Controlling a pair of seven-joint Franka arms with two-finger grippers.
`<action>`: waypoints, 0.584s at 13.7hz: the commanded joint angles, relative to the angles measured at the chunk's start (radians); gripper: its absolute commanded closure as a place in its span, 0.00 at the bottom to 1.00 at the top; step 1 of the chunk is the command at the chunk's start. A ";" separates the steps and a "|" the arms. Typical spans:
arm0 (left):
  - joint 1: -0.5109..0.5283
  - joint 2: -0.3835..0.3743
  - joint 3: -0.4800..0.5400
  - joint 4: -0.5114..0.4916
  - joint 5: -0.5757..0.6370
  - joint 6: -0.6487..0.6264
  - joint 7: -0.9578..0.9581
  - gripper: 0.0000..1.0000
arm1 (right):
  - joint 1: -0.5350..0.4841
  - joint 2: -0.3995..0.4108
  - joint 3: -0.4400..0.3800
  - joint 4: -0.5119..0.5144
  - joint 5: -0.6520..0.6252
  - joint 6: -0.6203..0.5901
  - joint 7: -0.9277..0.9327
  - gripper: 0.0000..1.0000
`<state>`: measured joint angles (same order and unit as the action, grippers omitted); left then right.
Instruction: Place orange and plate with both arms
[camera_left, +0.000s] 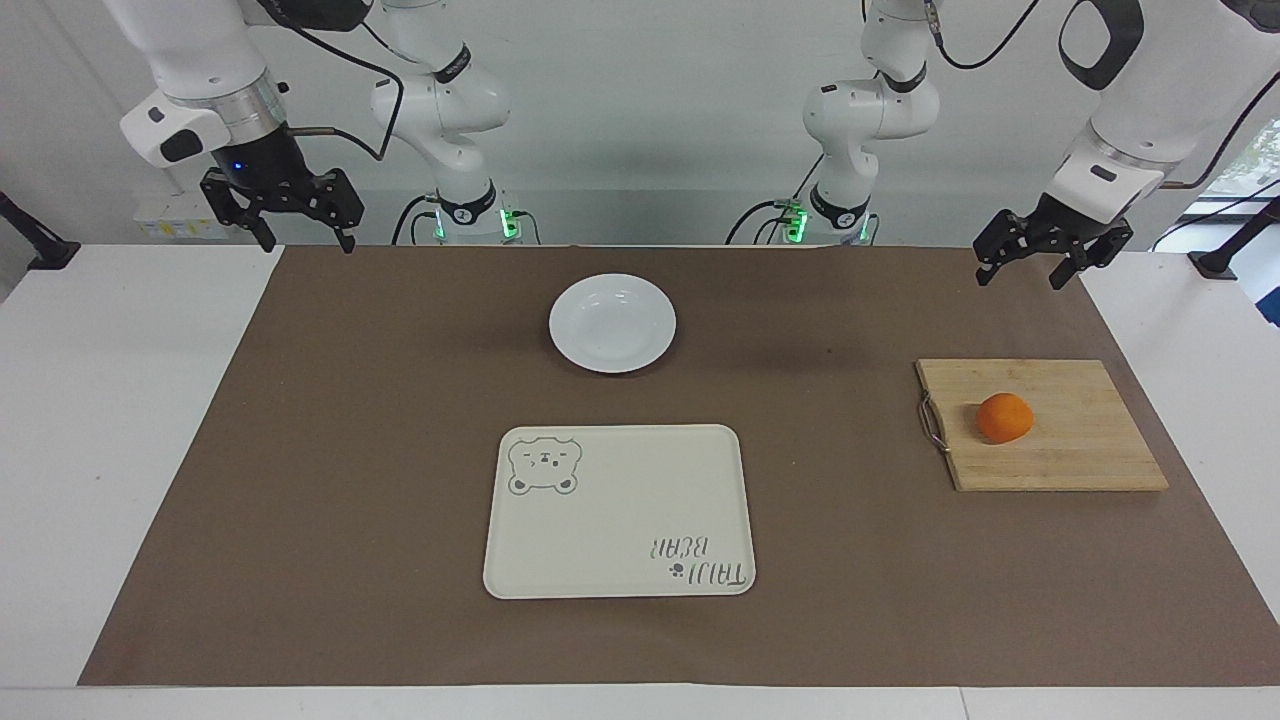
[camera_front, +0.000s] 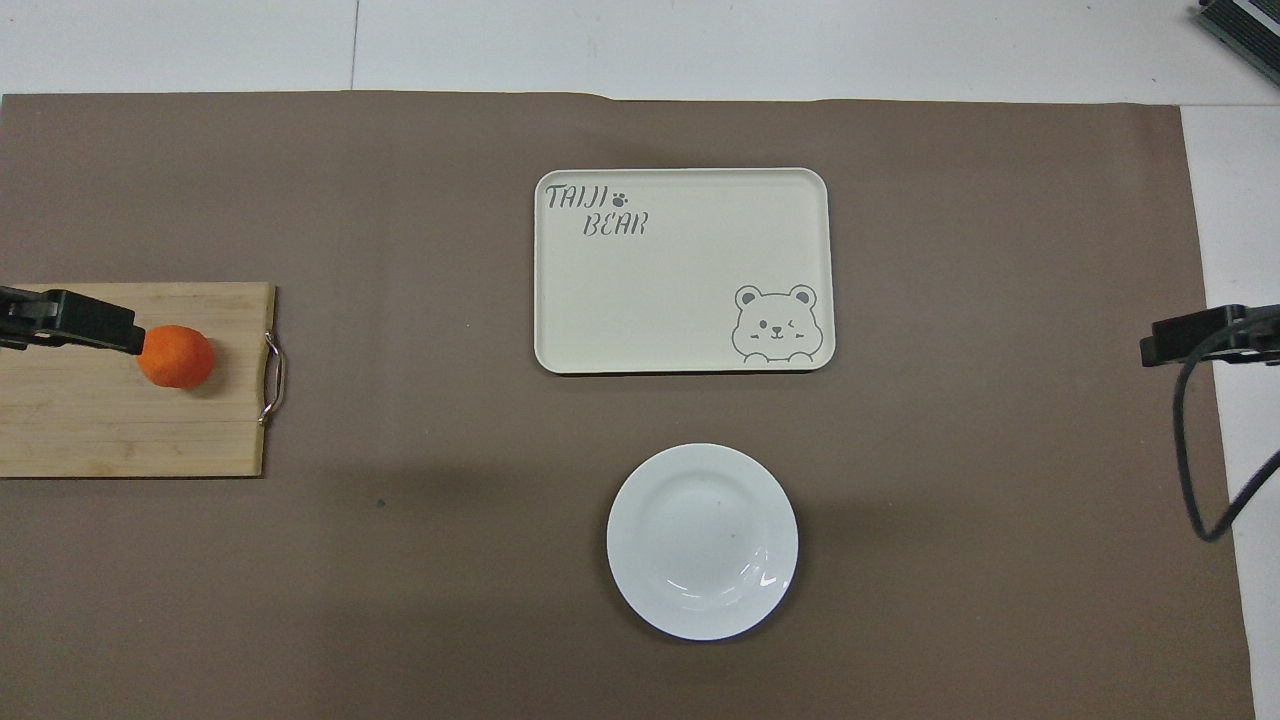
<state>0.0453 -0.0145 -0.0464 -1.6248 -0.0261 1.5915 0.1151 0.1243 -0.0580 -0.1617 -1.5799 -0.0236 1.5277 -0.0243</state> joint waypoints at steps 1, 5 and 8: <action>0.041 -0.018 -0.004 -0.091 0.011 0.094 0.083 0.00 | -0.009 -0.022 0.004 -0.023 0.007 -0.006 0.001 0.00; 0.086 -0.010 -0.004 -0.179 0.012 0.214 0.109 0.00 | -0.009 -0.022 0.004 -0.023 0.007 -0.006 0.001 0.00; 0.099 0.011 -0.004 -0.237 0.012 0.300 0.127 0.00 | -0.009 -0.022 0.004 -0.023 0.007 -0.006 0.001 0.00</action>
<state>0.1305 -0.0047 -0.0429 -1.8088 -0.0259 1.8241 0.2229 0.1243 -0.0581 -0.1617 -1.5801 -0.0236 1.5277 -0.0243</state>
